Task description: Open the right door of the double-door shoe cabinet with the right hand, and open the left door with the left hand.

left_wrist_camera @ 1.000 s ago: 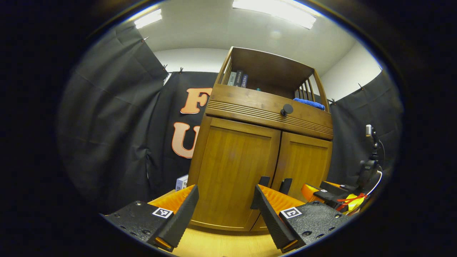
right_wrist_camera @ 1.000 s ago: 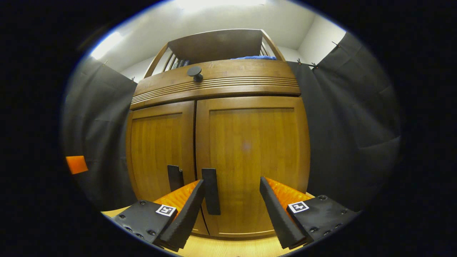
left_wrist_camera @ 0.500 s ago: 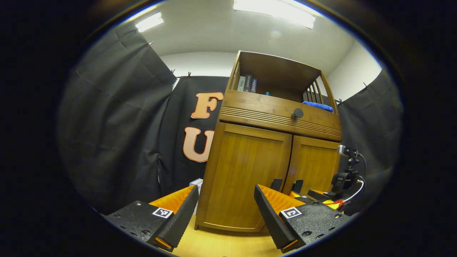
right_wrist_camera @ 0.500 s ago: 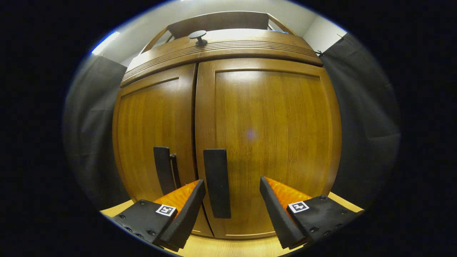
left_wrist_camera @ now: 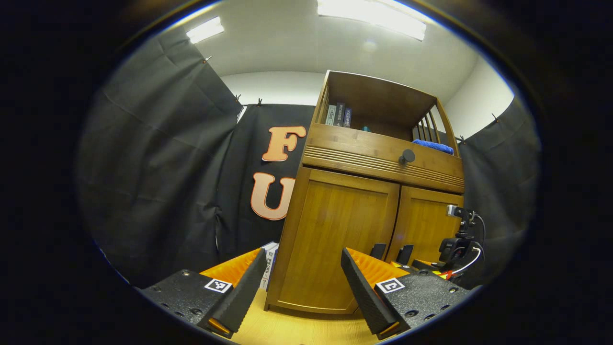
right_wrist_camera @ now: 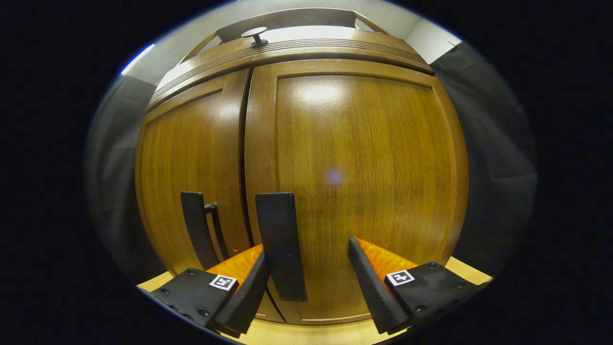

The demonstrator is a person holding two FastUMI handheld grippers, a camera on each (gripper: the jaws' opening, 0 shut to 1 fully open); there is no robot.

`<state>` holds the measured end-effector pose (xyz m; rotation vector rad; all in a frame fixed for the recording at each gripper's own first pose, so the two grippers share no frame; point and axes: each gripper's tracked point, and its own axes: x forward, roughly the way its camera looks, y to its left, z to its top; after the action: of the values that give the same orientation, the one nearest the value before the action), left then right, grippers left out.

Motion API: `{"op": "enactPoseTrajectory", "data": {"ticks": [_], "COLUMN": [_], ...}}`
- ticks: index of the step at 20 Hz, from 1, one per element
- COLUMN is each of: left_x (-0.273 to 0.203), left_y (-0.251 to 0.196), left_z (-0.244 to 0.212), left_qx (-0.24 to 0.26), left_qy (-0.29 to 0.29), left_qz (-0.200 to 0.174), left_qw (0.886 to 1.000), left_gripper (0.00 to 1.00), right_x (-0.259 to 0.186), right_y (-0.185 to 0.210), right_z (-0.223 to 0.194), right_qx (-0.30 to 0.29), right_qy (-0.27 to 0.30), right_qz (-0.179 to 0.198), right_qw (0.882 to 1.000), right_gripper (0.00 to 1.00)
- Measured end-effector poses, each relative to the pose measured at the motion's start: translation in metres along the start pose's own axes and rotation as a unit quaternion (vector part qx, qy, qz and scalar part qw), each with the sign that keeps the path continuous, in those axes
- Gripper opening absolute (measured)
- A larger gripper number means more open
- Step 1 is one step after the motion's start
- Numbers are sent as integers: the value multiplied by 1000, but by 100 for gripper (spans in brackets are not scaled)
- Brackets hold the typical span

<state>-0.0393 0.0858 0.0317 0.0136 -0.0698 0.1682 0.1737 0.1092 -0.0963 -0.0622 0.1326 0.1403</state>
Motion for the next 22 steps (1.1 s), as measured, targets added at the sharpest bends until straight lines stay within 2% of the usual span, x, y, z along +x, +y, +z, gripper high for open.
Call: {"op": "enactPoseTrajectory", "data": {"ticks": [3,4,5,7,9,10,12,13,14,18,20,21,22], "left_x": [5,5,5,6,6,6,7,8,8,9,11,11,10], "left_y": [-3,-4,-5,-5,-6,-6,-5,-5,-4,-2,-2,-4,-4], "left_z": [1,1,2,0,0,1,0,0,0,-1,1,2,3], "left_qx": [-3,-4,-4,-3,-1,-1,0,0,0,-2,-3,-4,-3], "left_qy": [-1,-1,-2,-2,-1,-1,-2,-2,-1,0,-5,-6,-6], "left_qz": [-6,-8,-10,-12,-14,-14,-11,-9,-8,-3,0,-5,-8], "left_qw": [1000,1000,1000,1000,1000,1000,1000,1000,1000,1000,1000,1000,1000], "left_gripper": [94,94,94,94,94,94,94,94,94,91,98,91,91], "right_x": [1,0,1,1,3,2,0,3,1,1,0,1,1], "right_y": [-1,-2,-1,2,6,10,14,17,23,27,28,29,30], "right_z": [-1,-1,-1,-1,-1,-1,-1,-3,-2,-3,-5,-5,-5], "right_qx": [1,1,2,4,5,4,-7,-10,-9,-20,-34,-22,-15], "right_qy": [7,9,10,9,9,11,14,18,15,15,26,28,29], "right_qz": [1,2,3,9,10,16,19,21,31,45,54,55,56], "right_qw": [1000,1000,1000,1000,1000,1000,1000,1000,999,999,998,998,998], "right_gripper": [98,92,98,92,90,81,70,71,60,48,43,40,37]}}
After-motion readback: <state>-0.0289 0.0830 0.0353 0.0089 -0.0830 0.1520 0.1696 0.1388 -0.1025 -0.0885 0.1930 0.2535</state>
